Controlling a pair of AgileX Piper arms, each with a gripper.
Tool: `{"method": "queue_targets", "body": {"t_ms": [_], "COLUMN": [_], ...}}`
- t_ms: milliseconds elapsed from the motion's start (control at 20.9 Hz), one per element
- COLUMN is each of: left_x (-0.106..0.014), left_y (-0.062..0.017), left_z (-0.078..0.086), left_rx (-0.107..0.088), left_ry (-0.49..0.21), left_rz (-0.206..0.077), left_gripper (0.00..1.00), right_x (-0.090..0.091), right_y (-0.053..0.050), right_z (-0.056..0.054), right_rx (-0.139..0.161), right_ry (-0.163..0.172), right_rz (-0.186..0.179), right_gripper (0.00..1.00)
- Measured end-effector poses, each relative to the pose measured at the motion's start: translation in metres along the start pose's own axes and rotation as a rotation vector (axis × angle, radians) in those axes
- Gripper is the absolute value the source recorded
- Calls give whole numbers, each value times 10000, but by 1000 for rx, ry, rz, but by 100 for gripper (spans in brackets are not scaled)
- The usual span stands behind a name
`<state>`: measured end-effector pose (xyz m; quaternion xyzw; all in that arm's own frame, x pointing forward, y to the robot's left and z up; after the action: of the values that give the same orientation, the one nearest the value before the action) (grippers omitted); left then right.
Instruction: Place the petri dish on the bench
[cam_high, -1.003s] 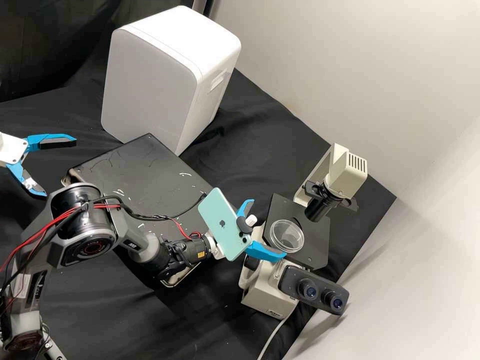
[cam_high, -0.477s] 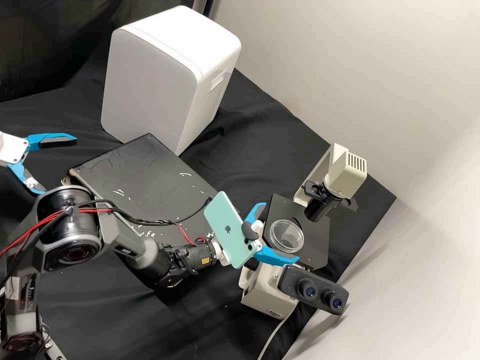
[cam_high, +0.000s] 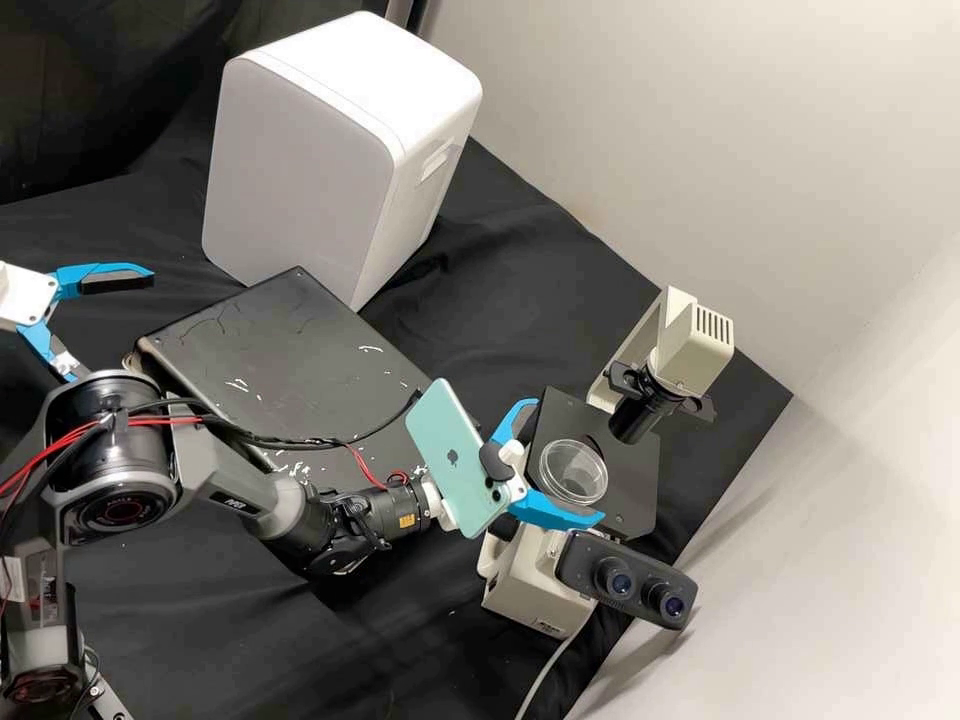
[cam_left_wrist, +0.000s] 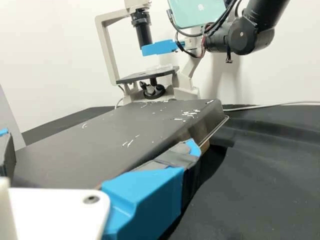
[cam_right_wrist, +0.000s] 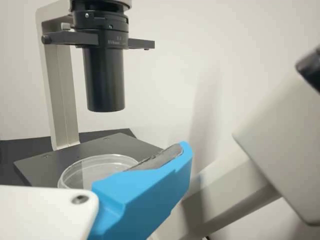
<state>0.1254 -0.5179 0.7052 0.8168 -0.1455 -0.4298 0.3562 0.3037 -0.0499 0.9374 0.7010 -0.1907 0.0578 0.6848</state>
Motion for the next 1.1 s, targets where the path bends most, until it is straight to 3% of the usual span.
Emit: {"method": "queue_targets", "body": {"t_ms": [191, 334, 430, 716, 859, 1098], "left_x": [8, 14, 17, 30, 35, 38], "left_y": [-18, -34, -41, -70, -83, -86], "left_z": [3, 0, -2, 10, 6, 19], "left_rx": [-7, -9, -14, -24, -7, -9], "left_ry": [3, 7, 12, 14, 19, 15], "left_rz": [-10, -18, -21, -36, -43, -44], "left_gripper": [100, 100, 100, 100, 100, 100], "right_x": [73, 147, 179, 205, 214, 303], "right_y": [-89, -188, -225, -198, -205, -211], "right_z": [-35, -3, 14, 31, 51, 59], "right_rx": [-3, -30, -31, -49, -43, -59], "right_ry": [10, 2, -7, -26, -36, -29], "right_rz": [-15, -33, -36, -8, -4, 2], "right_gripper": [100, 100, 100, 100, 100, 100]}}
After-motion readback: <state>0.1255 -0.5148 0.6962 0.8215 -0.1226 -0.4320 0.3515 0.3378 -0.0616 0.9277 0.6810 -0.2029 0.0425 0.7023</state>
